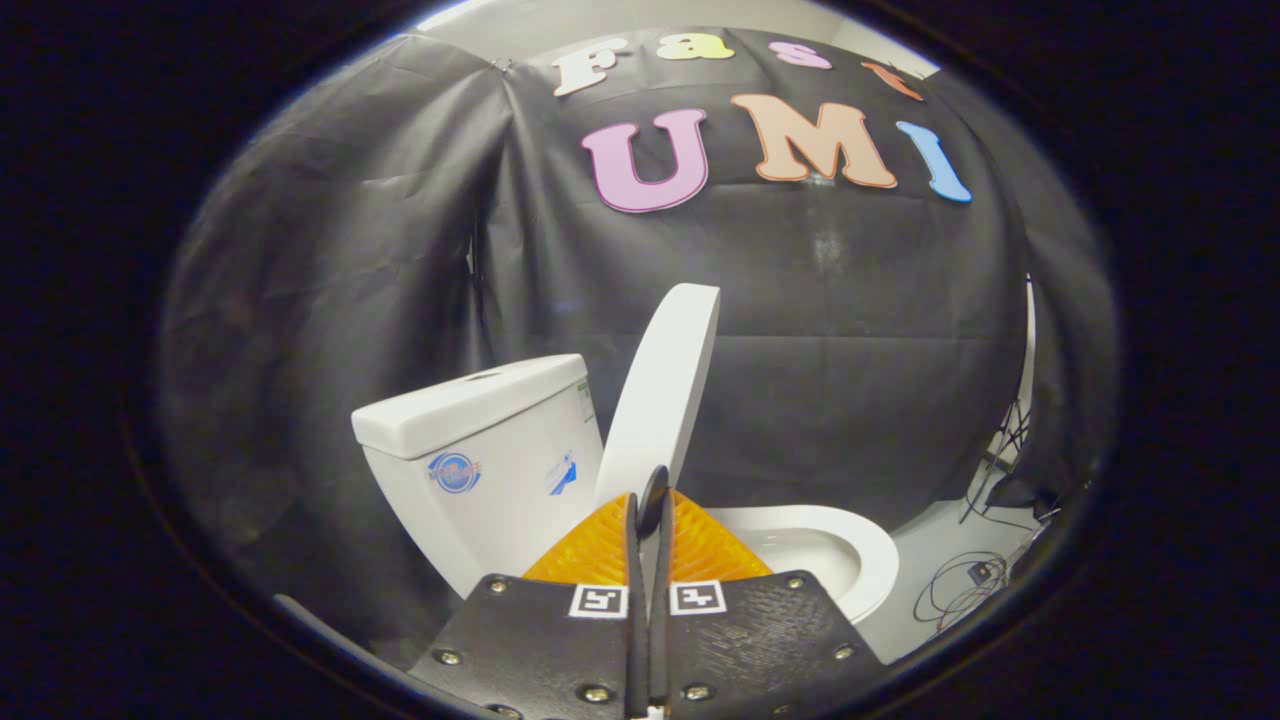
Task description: Open the toilet lid.
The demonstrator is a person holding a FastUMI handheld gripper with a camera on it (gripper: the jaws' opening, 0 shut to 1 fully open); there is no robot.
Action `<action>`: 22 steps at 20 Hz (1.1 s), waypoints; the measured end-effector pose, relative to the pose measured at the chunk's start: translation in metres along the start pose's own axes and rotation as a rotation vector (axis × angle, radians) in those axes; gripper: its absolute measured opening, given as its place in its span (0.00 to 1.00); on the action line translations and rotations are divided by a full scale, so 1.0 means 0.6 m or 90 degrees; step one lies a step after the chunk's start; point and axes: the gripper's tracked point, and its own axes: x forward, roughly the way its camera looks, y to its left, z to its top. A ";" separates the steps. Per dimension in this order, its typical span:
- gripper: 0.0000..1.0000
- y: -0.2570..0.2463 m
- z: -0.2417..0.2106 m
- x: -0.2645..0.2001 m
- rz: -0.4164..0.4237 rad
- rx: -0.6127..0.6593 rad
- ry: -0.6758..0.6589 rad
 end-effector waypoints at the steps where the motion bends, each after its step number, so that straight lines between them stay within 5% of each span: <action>1: 0.01 0.005 0.003 0.001 0.003 -0.002 -0.003; 22: 0.01 0.109 0.010 0.025 0.040 -0.040 -0.065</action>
